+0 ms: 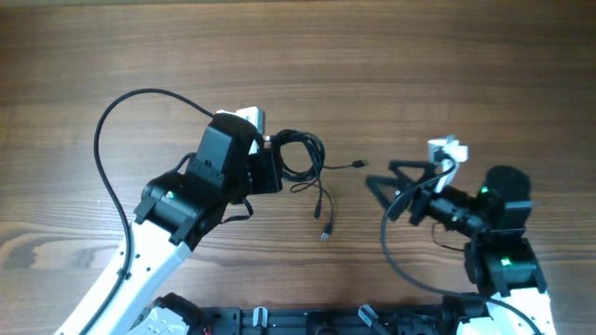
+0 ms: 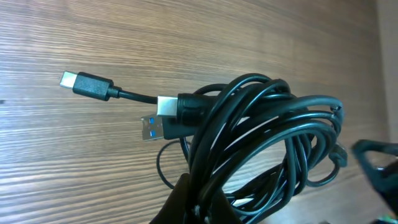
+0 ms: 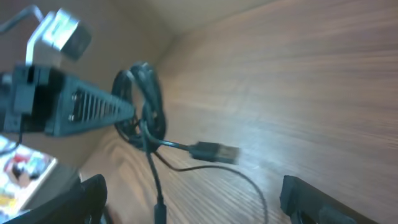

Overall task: Untangle cables
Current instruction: 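Reach the right gripper toward the hanging cable below the left gripper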

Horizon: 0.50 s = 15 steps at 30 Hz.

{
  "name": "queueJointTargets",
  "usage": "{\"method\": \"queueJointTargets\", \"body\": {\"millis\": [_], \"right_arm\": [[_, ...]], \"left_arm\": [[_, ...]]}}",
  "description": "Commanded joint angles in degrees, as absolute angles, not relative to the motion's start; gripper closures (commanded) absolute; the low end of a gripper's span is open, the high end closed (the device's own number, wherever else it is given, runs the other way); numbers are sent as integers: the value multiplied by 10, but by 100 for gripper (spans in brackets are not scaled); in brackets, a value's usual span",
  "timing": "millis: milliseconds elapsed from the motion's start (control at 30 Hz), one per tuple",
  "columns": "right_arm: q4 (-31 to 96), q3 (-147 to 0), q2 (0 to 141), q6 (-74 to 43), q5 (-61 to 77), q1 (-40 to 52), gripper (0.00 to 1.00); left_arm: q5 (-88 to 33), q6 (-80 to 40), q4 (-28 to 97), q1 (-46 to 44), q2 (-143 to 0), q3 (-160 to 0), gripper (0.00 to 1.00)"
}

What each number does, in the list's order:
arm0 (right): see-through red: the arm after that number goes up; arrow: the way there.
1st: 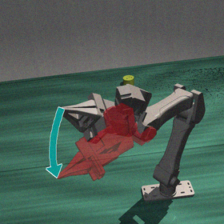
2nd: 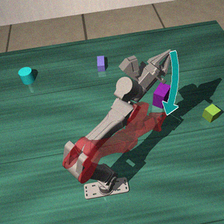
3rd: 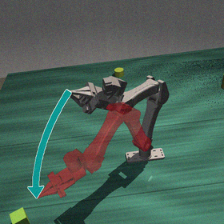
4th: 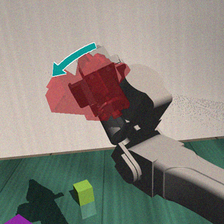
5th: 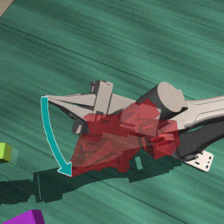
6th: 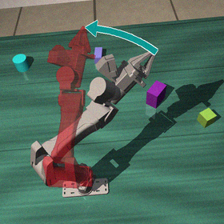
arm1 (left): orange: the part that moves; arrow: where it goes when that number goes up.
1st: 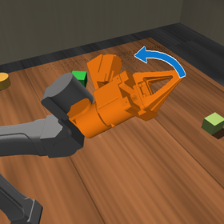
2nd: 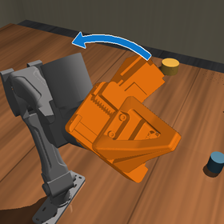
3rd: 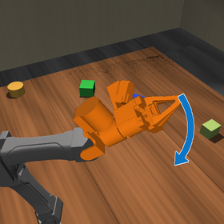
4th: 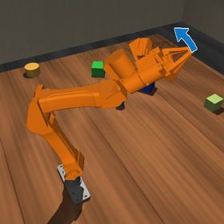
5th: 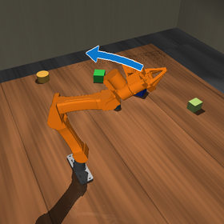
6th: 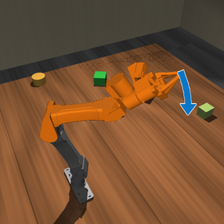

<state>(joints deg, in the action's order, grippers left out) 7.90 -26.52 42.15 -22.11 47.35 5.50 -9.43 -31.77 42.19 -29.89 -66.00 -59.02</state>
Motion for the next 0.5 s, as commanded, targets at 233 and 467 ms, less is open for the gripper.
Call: {"method": "queueJointTargets", "body": {"millis": [233, 467], "right_arm": [[96, -277, 422, -200, 366, 208, 37], [97, -277, 438, -276, 369, 252, 44]], "left_arm": [[-274, -185, 411, -297, -656, -593, 96], [-270, -291, 357, -298, -656, -593, 96]]}}
